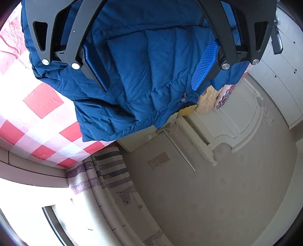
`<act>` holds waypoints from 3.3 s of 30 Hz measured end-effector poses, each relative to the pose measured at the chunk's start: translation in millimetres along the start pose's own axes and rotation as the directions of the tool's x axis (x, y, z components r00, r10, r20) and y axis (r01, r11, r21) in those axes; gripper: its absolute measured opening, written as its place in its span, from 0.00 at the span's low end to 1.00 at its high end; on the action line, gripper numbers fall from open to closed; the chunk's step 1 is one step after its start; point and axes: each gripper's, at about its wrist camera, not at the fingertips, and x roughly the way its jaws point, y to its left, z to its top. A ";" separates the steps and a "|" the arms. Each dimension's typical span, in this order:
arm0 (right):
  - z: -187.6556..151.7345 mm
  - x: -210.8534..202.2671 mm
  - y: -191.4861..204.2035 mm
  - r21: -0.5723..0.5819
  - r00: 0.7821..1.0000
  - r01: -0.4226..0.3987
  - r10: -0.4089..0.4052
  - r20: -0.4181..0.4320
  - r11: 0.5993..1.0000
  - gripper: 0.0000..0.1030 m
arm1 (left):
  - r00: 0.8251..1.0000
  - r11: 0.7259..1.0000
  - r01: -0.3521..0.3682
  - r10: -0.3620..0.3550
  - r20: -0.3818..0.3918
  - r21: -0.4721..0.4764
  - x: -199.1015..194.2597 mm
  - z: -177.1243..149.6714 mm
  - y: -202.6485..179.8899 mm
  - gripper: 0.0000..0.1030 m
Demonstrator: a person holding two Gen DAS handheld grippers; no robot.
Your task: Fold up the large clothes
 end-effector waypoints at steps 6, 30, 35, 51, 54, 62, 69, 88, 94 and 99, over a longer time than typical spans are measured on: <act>-12.6 2.4 51.4 -0.233 0.999 -0.005 -0.004 -0.039 0.973 0.83 | 0.994 0.993 -0.109 0.109 0.007 0.042 34.2 1.8 -14.7 0.72; -158.0 79.1 260.5 -0.931 0.966 -0.214 -0.081 -0.247 0.296 0.64 | 1.000 0.993 0.027 -0.029 -0.010 -0.115 40.0 -4.7 24.5 0.84; -69.1 43.0 221.4 -0.694 0.947 -0.320 0.192 -0.258 0.645 0.21 | 0.999 0.992 0.031 -0.032 -0.008 -0.122 38.5 -5.6 25.4 0.85; 5.5 43.8 -38.7 0.265 0.973 -0.027 0.086 -0.215 0.964 0.26 | 0.975 0.980 -0.023 0.066 0.212 -0.198 -4.1 -11.1 41.7 0.87; 14.0 46.6 -36.2 0.246 0.971 -0.033 0.090 -0.224 0.969 0.43 | 0.977 0.978 -0.026 0.068 0.202 -0.205 -2.9 -11.5 42.5 0.87; 12.6 52.1 -6.7 0.117 0.966 -0.069 0.096 -0.239 0.991 0.32 | 0.981 0.980 -0.029 0.066 0.185 -0.197 3.2 -9.8 41.2 0.89; 25.2 -15.7 19.5 0.024 0.983 -0.169 0.170 -0.066 0.985 0.23 | 0.981 0.979 -0.025 0.063 0.182 -0.202 3.0 -10.8 42.6 0.89; 30.0 -29.7 6.5 -0.008 0.987 0.141 -0.141 -0.083 0.990 0.26 | 0.983 0.972 -0.023 0.064 0.171 -0.236 4.3 -11.4 49.3 0.90; 22.7 22.4 83.6 -0.435 0.979 0.145 -0.194 -0.070 0.889 0.91 | 0.984 0.973 -0.026 0.066 0.167 -0.229 5.6 -10.7 48.1 0.91; -10.3 79.4 66.1 -0.565 0.919 0.166 -0.335 -0.209 0.808 0.82 | 0.984 0.972 -0.019 0.060 0.168 -0.236 6.0 -11.5 48.9 0.94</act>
